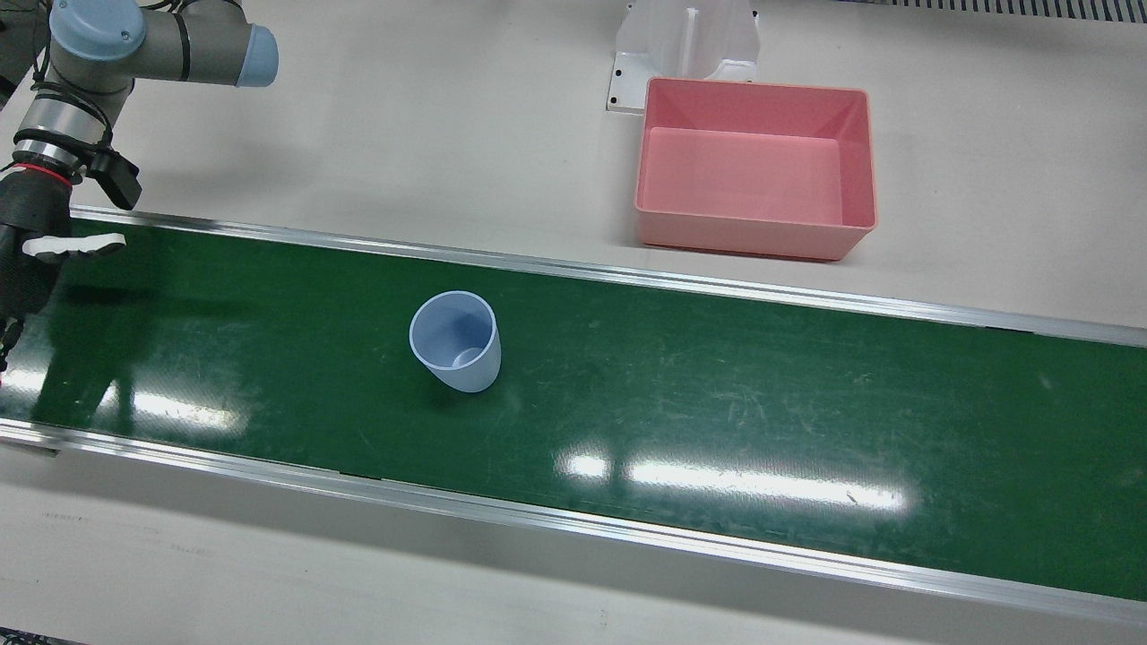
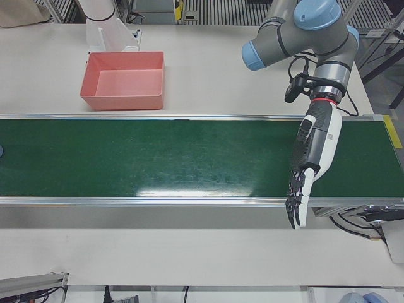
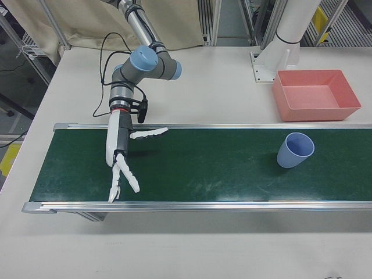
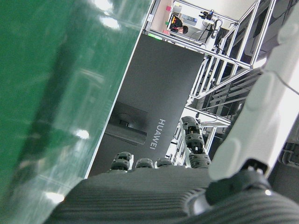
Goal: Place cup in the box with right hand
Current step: 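Raise the right hand and open its fingers as the blue cup approaches, then close the right hand fingers around the light blue cup on the belt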
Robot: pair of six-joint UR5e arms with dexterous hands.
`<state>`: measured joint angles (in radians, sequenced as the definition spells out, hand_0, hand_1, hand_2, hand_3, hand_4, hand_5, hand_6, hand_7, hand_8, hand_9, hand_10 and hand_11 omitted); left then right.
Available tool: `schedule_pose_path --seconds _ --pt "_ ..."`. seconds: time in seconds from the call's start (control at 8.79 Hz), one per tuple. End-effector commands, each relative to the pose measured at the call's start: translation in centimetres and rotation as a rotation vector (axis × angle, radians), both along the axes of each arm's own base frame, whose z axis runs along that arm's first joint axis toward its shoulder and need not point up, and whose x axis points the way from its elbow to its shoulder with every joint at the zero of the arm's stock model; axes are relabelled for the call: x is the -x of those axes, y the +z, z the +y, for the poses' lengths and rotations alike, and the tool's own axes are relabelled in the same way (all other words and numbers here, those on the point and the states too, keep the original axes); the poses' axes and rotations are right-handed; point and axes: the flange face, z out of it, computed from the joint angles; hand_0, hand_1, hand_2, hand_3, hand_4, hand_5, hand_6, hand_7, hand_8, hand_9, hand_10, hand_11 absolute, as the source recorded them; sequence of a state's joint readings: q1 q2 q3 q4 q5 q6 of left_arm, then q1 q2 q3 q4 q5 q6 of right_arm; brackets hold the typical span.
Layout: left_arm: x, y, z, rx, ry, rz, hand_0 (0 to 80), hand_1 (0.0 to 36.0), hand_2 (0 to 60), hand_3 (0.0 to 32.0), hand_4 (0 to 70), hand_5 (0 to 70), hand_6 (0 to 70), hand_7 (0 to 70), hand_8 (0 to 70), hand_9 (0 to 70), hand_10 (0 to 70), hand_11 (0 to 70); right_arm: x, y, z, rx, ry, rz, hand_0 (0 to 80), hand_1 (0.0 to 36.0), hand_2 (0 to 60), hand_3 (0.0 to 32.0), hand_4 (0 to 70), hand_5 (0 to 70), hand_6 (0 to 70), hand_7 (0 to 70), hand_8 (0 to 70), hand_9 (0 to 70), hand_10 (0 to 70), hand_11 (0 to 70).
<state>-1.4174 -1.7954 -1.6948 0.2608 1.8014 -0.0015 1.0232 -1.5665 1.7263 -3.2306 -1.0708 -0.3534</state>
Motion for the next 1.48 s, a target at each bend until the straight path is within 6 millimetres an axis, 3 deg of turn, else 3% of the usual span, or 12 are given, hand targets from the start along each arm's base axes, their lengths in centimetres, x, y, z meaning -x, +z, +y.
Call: schedule_pose_path --seconds 0.0,1.37 --pt "0.0 0.0 0.0 0.000 0.000 0.000 0.0 0.0 0.0 0.0 0.0 0.0 0.0 0.0 0.0 0.0 0.0 0.0 0.2 -0.1 0.0 -0.002 -0.005 0.000 48.6 6.1 0.0 0.0 0.0 4.7 1.1 0.0 0.0 1.9 3.4 6.8" --pt "0.0 -0.1 0.0 -0.001 0.000 0.000 0.0 0.0 0.0 0.0 0.0 0.0 0.0 0.0 0.0 0.0 0.0 0.0 2.4 -1.0 0.4 -0.019 -0.045 0.002 48.8 5.8 0.0 0.0 0.0 4.7 1.2 0.0 0.0 2.2 3.6 7.1"
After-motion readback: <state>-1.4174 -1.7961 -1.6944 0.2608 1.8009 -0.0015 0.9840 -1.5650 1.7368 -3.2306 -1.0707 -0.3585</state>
